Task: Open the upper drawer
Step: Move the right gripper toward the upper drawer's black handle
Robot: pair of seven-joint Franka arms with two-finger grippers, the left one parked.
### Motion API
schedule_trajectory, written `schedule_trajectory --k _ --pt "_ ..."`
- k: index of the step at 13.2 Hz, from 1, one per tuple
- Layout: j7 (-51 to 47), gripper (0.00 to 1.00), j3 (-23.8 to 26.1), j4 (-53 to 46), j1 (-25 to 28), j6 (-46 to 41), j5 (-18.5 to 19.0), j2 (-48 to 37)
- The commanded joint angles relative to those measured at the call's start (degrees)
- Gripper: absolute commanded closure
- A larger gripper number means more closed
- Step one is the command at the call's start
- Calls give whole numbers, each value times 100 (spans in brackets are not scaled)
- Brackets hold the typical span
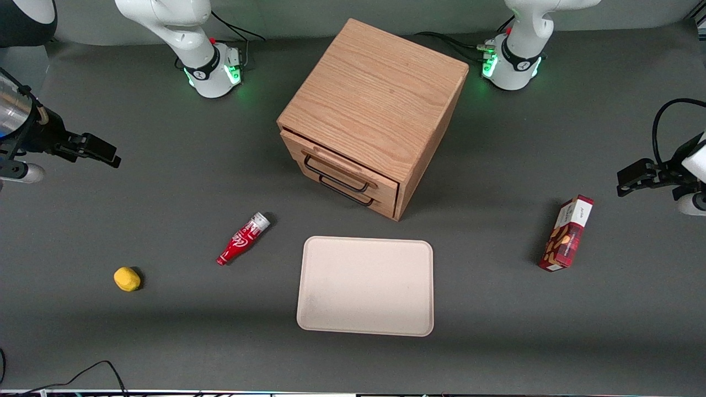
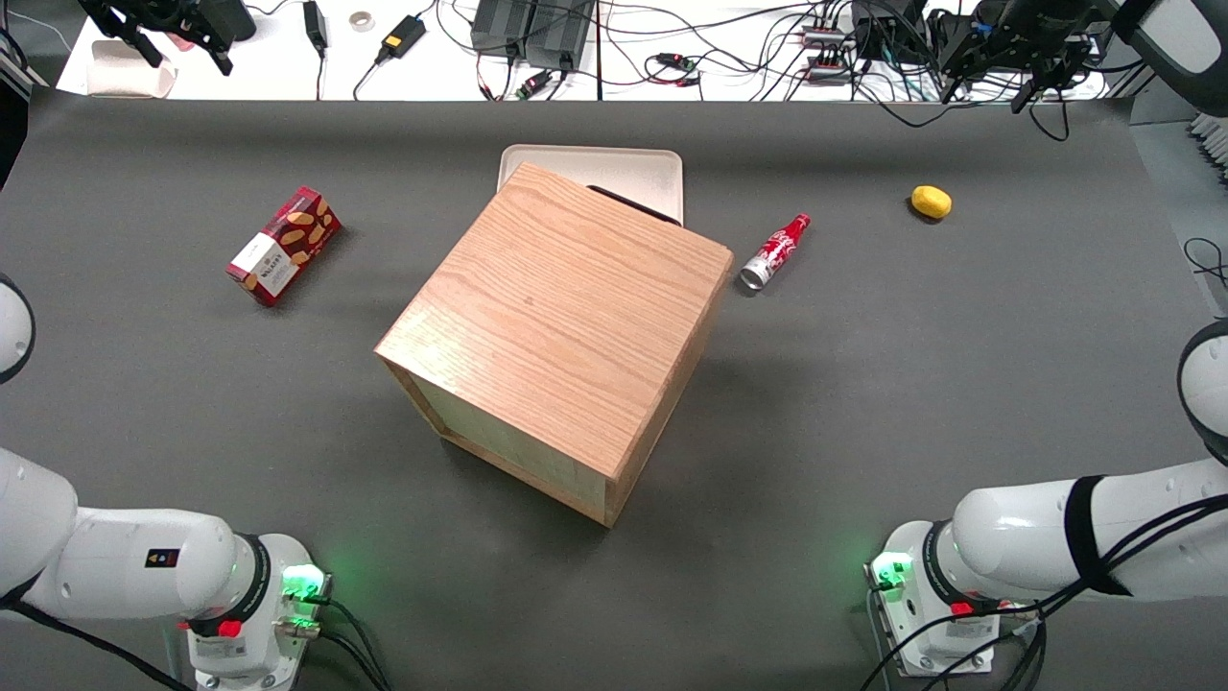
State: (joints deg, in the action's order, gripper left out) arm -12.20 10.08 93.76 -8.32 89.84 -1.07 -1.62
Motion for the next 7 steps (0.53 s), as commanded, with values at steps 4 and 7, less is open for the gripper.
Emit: schedule_trajectory --k 4,7 --pt "-47 0 3 -400 41 -45 -60 258" --pt "631 0 388 -1032 49 -63 -174 758"
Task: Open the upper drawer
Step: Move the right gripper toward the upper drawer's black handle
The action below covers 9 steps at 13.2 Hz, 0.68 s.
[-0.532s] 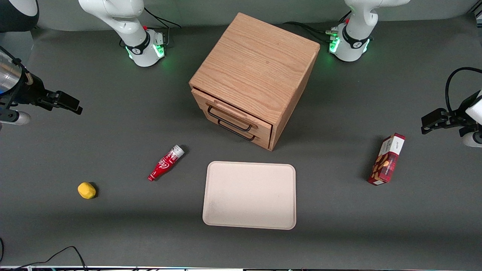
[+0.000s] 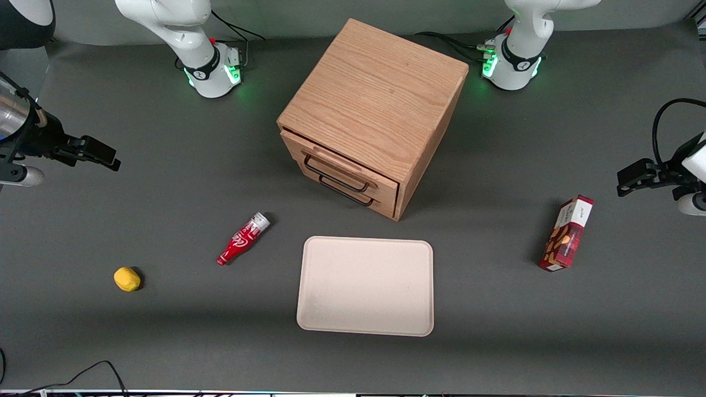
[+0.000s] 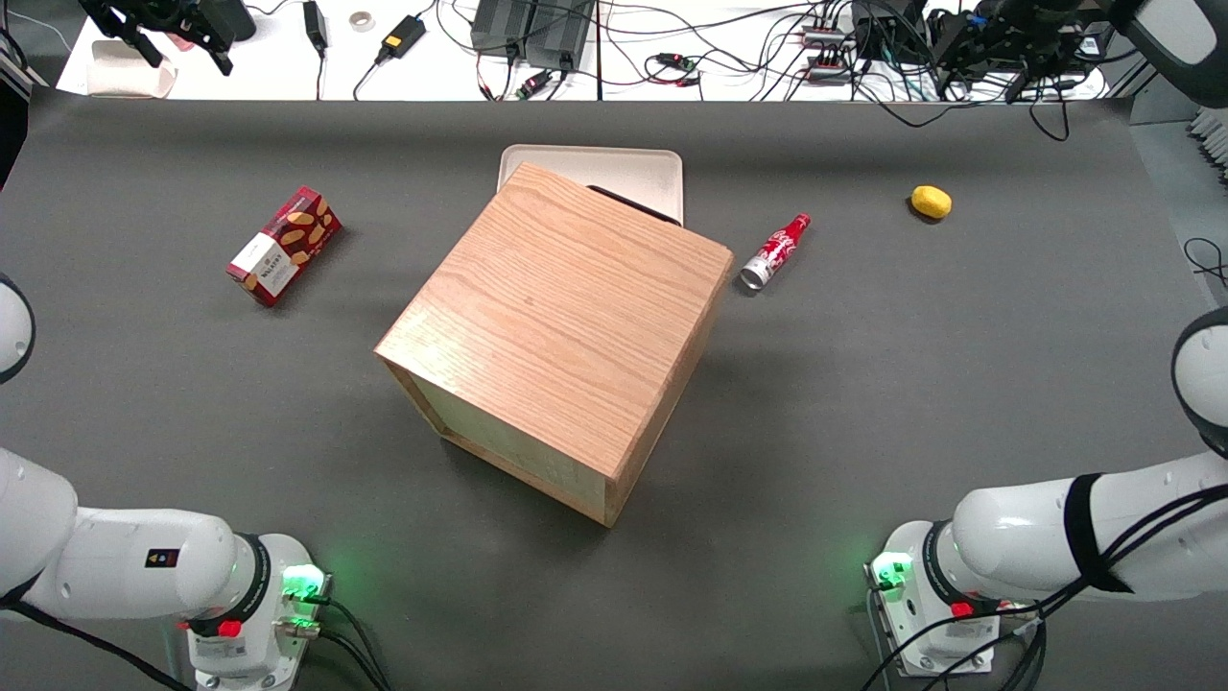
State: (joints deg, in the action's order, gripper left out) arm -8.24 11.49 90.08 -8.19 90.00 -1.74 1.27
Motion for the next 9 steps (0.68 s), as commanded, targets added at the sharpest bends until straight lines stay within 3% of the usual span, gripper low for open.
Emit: schedule_trajectory --k 1,3,5,7,9 --pt "226 0 501 -928 19 -88 -125 662" --pt "244 0 748 -1211 176 -70 -116 970" --pt "209 0 758 -1334 930 -44 -20 1295" --pt "296 0 828 -1641 1336 -44 138 1769" --pt "271 0 1466 -1660 1364 43 278 2025"
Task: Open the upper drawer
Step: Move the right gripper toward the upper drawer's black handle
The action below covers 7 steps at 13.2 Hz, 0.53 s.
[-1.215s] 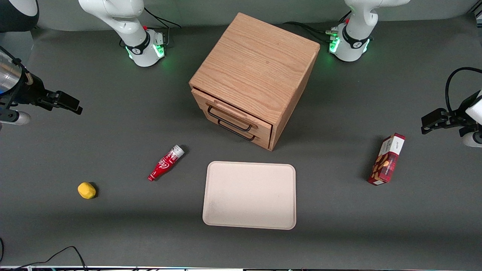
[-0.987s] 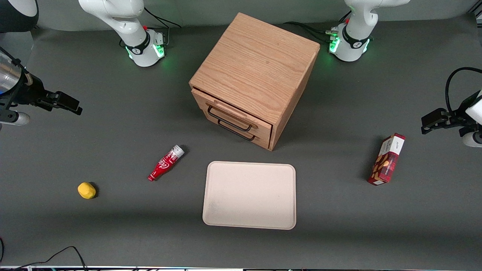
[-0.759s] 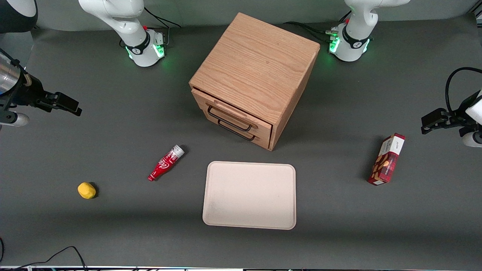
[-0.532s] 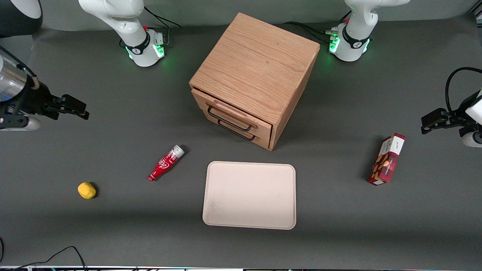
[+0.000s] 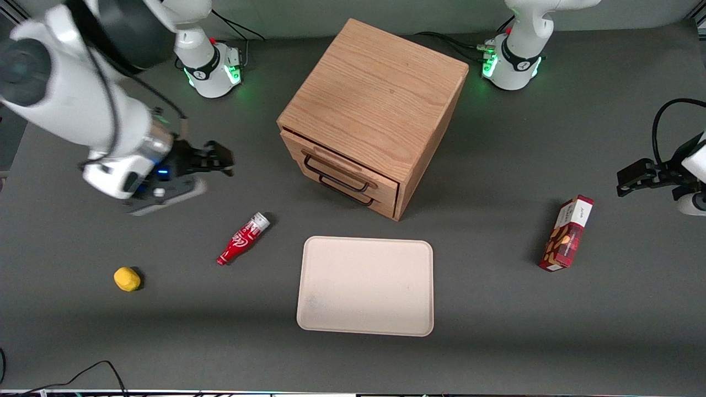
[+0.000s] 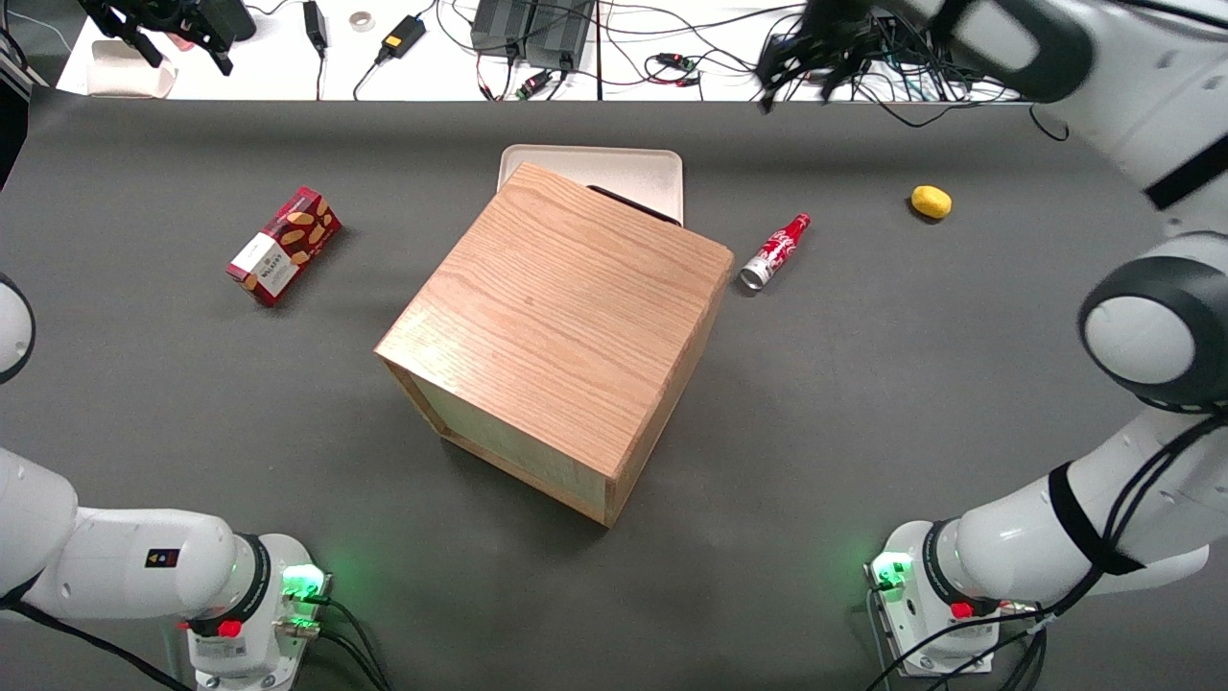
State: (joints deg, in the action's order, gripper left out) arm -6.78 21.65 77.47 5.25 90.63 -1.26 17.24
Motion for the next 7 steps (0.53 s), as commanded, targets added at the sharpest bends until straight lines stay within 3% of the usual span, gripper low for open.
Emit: schedule_trajectory --k 1,4,7 --pt "133 0 689 -399 55 103 580 595" --pt "133 0 1384 -408 46 420 1328 1096" --pt "526 0 1851 -583 -15 500 1515 1579"
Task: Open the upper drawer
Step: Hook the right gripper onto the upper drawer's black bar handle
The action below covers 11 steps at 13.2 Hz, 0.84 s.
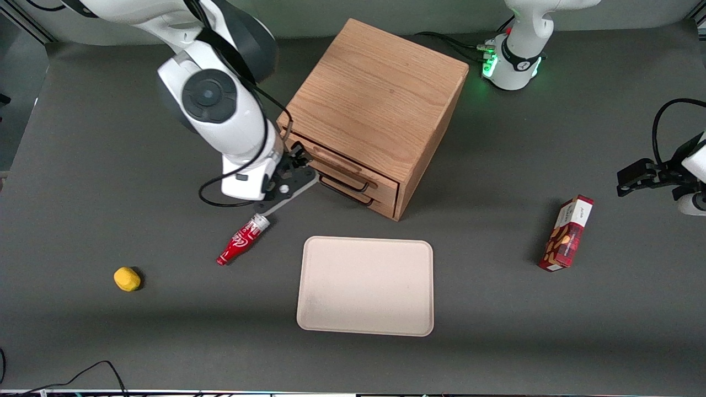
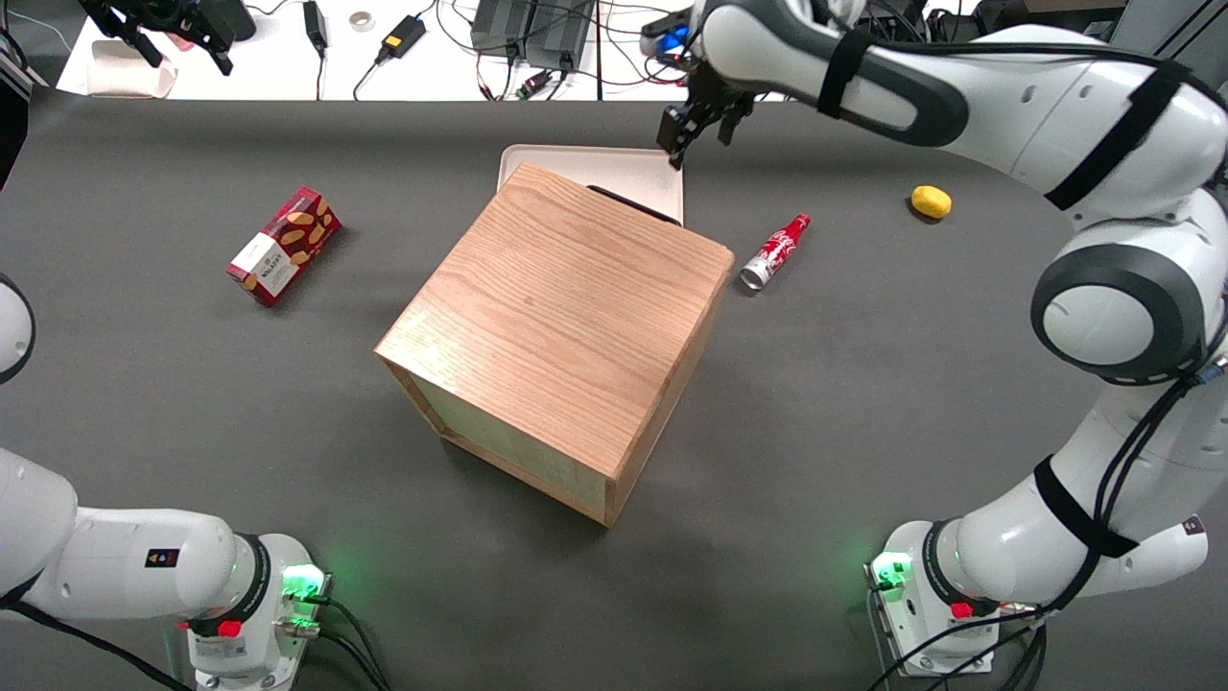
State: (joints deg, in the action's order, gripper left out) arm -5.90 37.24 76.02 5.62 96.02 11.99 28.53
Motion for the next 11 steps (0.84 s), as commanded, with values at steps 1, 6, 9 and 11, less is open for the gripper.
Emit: schedule_trajectory --k 1,6,9,11 --pt "745 0 301 -482 -35 -31 190 530" --pt "836 0 485 -465 18 136 173 715" --pt "836 0 504 -413 62 293 260 812" --pt "836 0 504 -316 105 522 453 926"
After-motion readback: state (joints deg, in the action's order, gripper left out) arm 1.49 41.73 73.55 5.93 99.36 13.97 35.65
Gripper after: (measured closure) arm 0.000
